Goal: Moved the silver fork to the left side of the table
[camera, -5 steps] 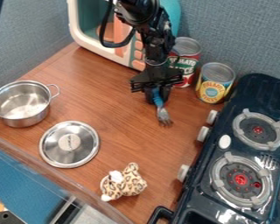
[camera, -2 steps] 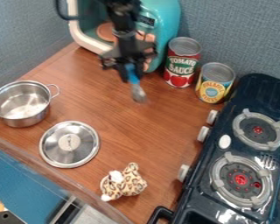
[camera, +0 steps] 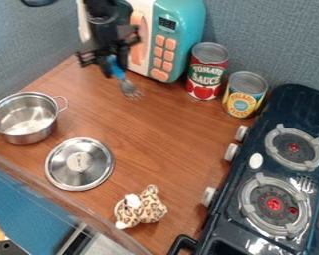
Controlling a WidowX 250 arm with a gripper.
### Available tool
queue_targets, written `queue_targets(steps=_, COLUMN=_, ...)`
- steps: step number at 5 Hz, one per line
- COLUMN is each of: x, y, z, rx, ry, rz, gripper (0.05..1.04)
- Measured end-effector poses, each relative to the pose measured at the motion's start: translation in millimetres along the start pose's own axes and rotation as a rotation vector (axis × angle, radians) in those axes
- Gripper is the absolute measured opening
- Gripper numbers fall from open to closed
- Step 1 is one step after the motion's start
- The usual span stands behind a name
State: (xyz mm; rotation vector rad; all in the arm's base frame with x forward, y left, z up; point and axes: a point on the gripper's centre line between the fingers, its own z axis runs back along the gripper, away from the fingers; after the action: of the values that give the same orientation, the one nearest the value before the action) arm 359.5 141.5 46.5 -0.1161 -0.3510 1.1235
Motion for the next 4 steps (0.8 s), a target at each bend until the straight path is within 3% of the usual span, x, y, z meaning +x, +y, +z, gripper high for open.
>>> queue_targets(steps=1, x=20, y=12, z=-14, rx=0.038, ry=-0.007, rz=0.129, gripper=0.349)
queue_targets(steps=2, x=33, y=15, z=-38, rx=0.114, ry=-0.01, rz=0.145, gripper=0.349)
queue_targets(steps=4, x=53, y=19, z=-83, rx=0.151, ry=0.026, rz=0.173, gripper=0.349)
